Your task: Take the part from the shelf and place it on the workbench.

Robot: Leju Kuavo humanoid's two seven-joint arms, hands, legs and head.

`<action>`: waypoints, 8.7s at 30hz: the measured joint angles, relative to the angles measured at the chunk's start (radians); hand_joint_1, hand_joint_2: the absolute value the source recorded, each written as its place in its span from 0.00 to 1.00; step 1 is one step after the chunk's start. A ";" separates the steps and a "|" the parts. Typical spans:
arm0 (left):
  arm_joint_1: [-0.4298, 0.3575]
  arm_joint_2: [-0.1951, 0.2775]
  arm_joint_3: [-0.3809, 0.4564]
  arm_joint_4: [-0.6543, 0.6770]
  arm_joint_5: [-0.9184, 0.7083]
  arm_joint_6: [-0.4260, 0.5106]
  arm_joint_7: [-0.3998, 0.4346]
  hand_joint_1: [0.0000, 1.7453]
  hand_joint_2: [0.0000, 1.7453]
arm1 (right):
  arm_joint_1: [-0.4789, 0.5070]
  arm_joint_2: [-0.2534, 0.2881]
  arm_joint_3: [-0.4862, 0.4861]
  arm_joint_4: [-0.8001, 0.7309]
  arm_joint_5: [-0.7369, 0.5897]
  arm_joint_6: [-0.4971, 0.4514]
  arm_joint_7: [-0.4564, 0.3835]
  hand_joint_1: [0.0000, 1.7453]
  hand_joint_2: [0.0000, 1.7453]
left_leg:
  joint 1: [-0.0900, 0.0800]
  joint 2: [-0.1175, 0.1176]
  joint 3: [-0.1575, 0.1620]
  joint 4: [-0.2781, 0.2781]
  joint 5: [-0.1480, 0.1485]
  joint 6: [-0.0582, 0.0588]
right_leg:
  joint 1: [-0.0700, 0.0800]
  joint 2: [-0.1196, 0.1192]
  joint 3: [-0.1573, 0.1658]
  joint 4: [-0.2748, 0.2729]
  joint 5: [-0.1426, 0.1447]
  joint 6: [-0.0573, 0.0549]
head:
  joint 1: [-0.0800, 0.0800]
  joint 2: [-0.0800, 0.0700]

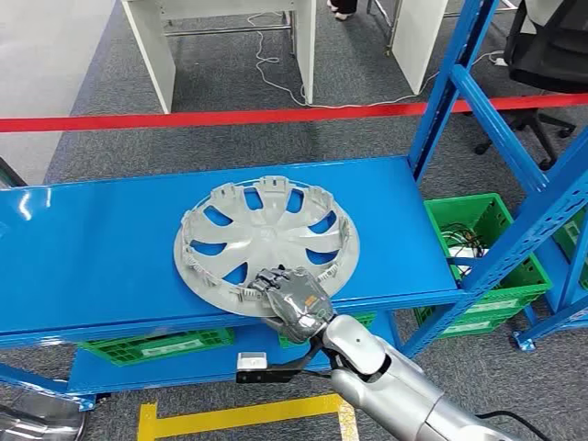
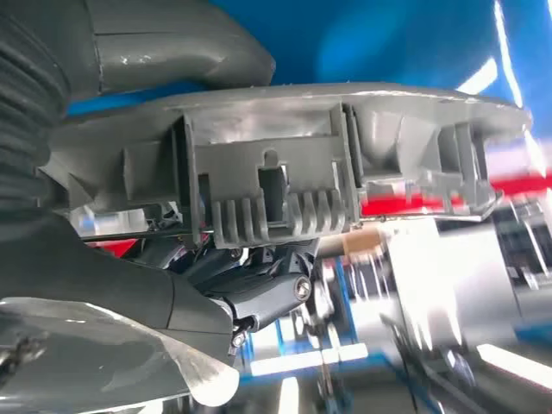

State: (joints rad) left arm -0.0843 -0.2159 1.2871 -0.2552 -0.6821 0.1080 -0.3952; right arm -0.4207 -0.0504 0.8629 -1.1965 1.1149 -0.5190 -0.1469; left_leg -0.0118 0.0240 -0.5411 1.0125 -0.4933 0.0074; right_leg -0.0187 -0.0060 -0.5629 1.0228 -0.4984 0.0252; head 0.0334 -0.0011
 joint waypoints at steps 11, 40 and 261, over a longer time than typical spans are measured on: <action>-0.001 0.001 0.000 0.000 -0.007 -0.005 0.000 0.00 0.00 | -0.004 -0.045 0.000 -0.067 0.050 0.005 0.003 1.00 1.00 | 0.000 0.000 -0.001 0.000 0.000 0.000 | 0.000 0.000 0.000 0.000 0.000 0.000 | 0.000 0.000; -0.001 0.001 -0.007 0.000 -0.033 -0.001 0.003 0.00 0.00 | 0.012 -0.092 -0.018 -0.194 0.336 -0.148 0.034 1.00 1.00 | 0.000 0.000 -0.004 0.001 0.000 0.000 | 0.000 0.000 -0.004 0.000 0.000 0.000 | 0.000 0.000; 0.004 0.034 -0.092 0.018 -0.092 -0.037 -0.076 0.00 0.00 | 0.059 -0.278 -0.100 -0.511 0.290 -0.163 -0.038 1.00 1.00 | -0.005 0.013 -0.076 0.009 0.048 0.010 | 0.006 -0.116 0.025 0.002 -0.045 0.005 | -0.051 0.000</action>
State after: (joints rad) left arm -0.0801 -0.1822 1.1949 -0.2373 -0.7736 0.0714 -0.4716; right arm -0.3618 -0.3282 0.7632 -1.7078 1.4052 -0.6823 -0.1850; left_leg -0.0170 0.0365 -0.6175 1.0216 -0.4455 0.0173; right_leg -0.0129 -0.1222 -0.5382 1.0250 -0.5439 0.0301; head -0.0174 -0.0012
